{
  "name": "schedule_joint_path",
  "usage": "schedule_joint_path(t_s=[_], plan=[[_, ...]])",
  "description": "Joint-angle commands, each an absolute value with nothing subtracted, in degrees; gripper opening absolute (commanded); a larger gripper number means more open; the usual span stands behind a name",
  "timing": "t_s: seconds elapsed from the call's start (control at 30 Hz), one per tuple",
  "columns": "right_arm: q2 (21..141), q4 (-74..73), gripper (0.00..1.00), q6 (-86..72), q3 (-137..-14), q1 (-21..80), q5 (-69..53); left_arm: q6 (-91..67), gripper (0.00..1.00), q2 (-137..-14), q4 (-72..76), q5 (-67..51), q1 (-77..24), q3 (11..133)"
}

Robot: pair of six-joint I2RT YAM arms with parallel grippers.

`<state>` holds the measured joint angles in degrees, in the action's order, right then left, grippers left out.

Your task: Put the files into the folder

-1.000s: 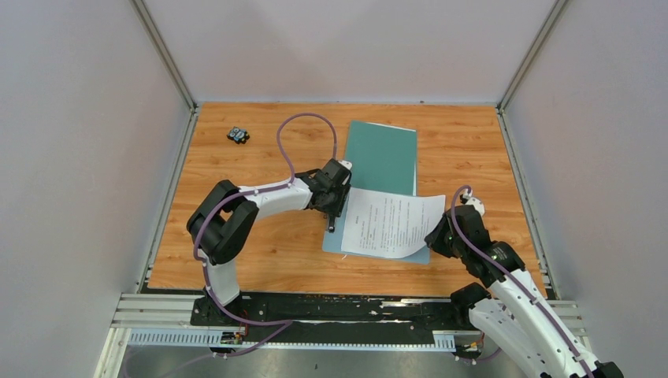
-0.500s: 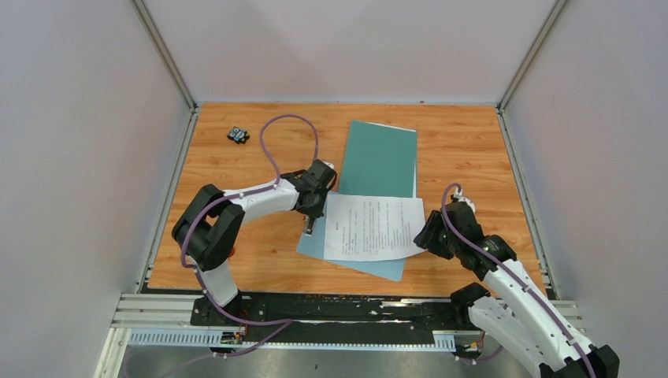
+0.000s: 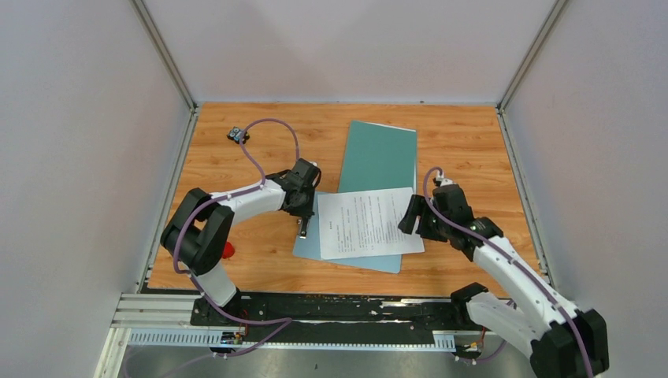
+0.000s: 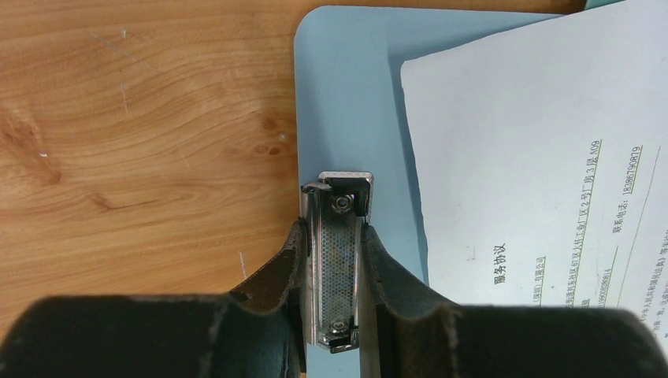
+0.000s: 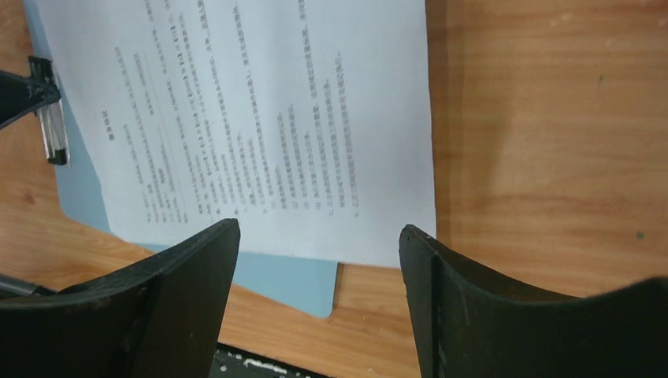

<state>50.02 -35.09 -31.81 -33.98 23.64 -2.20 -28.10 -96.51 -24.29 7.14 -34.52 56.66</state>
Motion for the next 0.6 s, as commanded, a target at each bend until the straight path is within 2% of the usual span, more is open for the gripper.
schedule_joint_path(t_s=[0.0, 0.27, 0.37, 0.47, 0.57], plan=[[60.8, -25.9, 0.76, -22.3, -39.7, 19.0, -5.2, -30.3, 0.0, -95.1, -23.0, 4.3, -33.0, 55.1], [80.2, -22.0, 0.78, -15.5, -47.7, 8.3, -22.9, -30.4, 0.0, -93.6, -21.4, 2.3, -31.9, 52.8], [83.9, -20.7, 0.74, -15.1, -47.8, 6.1, -27.5, -30.4, 0.0, -93.3, -21.5, 2.0, -31.5, 52.8], [85.0, -21.0, 0.69, -14.6, -47.1, 5.0, -27.3, -30.9, 0.0, -93.0, -21.0, 0.6, -30.9, 52.5], [84.2, -21.3, 0.57, -14.2, -46.2, 3.9, -27.9, -31.2, 0.0, -92.7, -20.9, 0.4, -30.8, 52.4]])
